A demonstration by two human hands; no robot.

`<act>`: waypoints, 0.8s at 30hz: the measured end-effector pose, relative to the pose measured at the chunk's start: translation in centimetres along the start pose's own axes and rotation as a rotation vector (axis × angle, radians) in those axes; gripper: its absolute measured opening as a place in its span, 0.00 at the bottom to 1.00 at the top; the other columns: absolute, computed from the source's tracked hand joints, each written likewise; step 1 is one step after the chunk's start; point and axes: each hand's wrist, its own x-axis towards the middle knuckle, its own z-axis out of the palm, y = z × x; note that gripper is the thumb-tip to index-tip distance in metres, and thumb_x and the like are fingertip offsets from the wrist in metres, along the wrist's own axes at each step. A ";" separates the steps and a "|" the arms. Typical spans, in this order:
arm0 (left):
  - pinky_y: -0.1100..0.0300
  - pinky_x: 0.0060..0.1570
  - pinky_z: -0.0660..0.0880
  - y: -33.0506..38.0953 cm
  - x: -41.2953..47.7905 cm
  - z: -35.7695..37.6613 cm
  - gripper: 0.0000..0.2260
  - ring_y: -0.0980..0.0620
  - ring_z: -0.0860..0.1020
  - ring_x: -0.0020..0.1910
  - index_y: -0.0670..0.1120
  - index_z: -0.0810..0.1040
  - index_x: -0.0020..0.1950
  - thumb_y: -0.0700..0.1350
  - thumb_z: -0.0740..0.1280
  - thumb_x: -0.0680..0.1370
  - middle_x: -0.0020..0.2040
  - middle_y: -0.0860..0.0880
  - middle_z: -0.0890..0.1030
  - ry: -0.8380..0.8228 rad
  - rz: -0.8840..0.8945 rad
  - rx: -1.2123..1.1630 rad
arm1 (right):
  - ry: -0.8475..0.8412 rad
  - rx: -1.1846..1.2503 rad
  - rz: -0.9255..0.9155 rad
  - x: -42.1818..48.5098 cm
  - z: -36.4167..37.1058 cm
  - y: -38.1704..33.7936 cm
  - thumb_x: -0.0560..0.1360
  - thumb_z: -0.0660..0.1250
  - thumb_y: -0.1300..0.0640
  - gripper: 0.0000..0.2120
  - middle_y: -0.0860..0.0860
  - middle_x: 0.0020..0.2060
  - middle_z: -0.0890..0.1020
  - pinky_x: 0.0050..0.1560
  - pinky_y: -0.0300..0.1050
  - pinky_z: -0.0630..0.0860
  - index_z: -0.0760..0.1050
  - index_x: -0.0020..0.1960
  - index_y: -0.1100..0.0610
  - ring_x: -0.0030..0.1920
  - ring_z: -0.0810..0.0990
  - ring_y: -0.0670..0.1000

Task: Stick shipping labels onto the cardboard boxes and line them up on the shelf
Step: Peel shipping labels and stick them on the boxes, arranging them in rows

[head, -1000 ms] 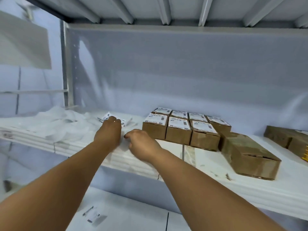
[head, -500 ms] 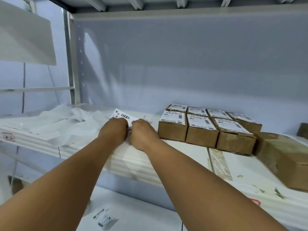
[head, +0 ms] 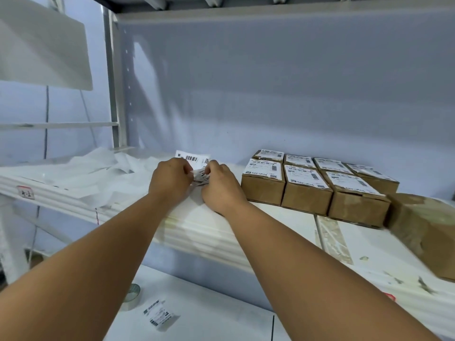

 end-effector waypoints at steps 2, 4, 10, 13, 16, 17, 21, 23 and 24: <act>0.58 0.42 0.72 0.1 -0.1 -0.2 0.03 0.45 0.78 0.43 0.43 0.80 0.42 0.39 0.67 0.73 0.40 0.45 0.82 0.014 0.007 -0.070 | -0.019 0.044 0.000 -0.1 -0.1 0.0 0.74 0.59 0.65 0.18 0.57 0.59 0.72 0.53 0.46 0.69 0.66 0.63 0.58 0.60 0.72 0.58; 0.59 0.41 0.71 0.2 -0.2 -0.2 0.02 0.46 0.78 0.42 0.43 0.80 0.41 0.39 0.68 0.73 0.40 0.45 0.82 0.011 0.027 -0.101 | -0.037 0.068 -0.005 -0.1 -0.1 0.1 0.73 0.59 0.64 0.18 0.57 0.60 0.74 0.55 0.47 0.71 0.67 0.63 0.58 0.61 0.72 0.58; 0.56 0.43 0.71 0.5 -0.2 -0.2 0.04 0.46 0.77 0.42 0.43 0.79 0.43 0.43 0.68 0.76 0.41 0.46 0.81 0.060 0.032 -0.132 | -0.050 0.083 -0.018 0.0 -0.1 0.0 0.73 0.59 0.65 0.20 0.58 0.45 0.75 0.40 0.46 0.66 0.59 0.64 0.58 0.46 0.73 0.59; 0.53 0.46 0.76 0.4 -0.1 -0.5 0.04 0.45 0.81 0.41 0.42 0.77 0.42 0.40 0.67 0.76 0.40 0.44 0.80 0.043 -0.050 -0.304 | -0.098 0.044 -0.010 0.0 0.1 0.0 0.75 0.58 0.63 0.17 0.56 0.42 0.73 0.40 0.46 0.66 0.59 0.61 0.58 0.45 0.74 0.59; 0.50 0.48 0.79 0.2 0.1 -0.7 0.04 0.47 0.83 0.39 0.40 0.76 0.43 0.38 0.65 0.77 0.39 0.44 0.80 0.047 -0.130 -0.412 | -0.157 -0.018 -0.012 0.3 0.5 0.1 0.76 0.58 0.60 0.16 0.59 0.50 0.77 0.47 0.48 0.71 0.64 0.63 0.60 0.53 0.76 0.60; 0.51 0.48 0.79 0.2 0.1 -0.6 0.04 0.47 0.83 0.39 0.40 0.75 0.43 0.38 0.65 0.77 0.39 0.45 0.80 0.061 -0.130 -0.408 | -0.166 -0.047 -0.020 0.5 0.6 0.2 0.76 0.57 0.60 0.16 0.59 0.55 0.78 0.52 0.49 0.72 0.67 0.63 0.61 0.57 0.75 0.60; 0.60 0.43 0.71 0.7 -0.3 -0.5 0.04 0.46 0.80 0.42 0.40 0.76 0.44 0.39 0.65 0.77 0.40 0.44 0.81 0.132 0.021 -0.251 | -0.159 -0.108 -0.034 1.2 1.4 0.8 0.76 0.57 0.57 0.17 0.57 0.61 0.77 0.61 0.50 0.72 0.75 0.61 0.59 0.62 0.73 0.58; 0.59 0.40 0.69 0.8 -0.6 -0.3 0.04 0.43 0.78 0.40 0.37 0.77 0.44 0.38 0.65 0.77 0.38 0.42 0.81 0.183 0.153 -0.173 | -0.130 -0.095 -0.025 1.2 1.5 0.9 0.75 0.58 0.58 0.15 0.58 0.59 0.78 0.60 0.48 0.71 0.76 0.57 0.61 0.62 0.72 0.59; 0.57 0.41 0.70 0.9 -0.6 -0.2 0.04 0.42 0.78 0.39 0.37 0.77 0.44 0.37 0.65 0.77 0.38 0.41 0.81 0.203 0.212 -0.149 | -0.106 -0.084 -0.029 1.1 1.4 0.8 0.75 0.59 0.60 0.12 0.60 0.57 0.78 0.59 0.46 0.70 0.76 0.54 0.61 0.62 0.72 0.60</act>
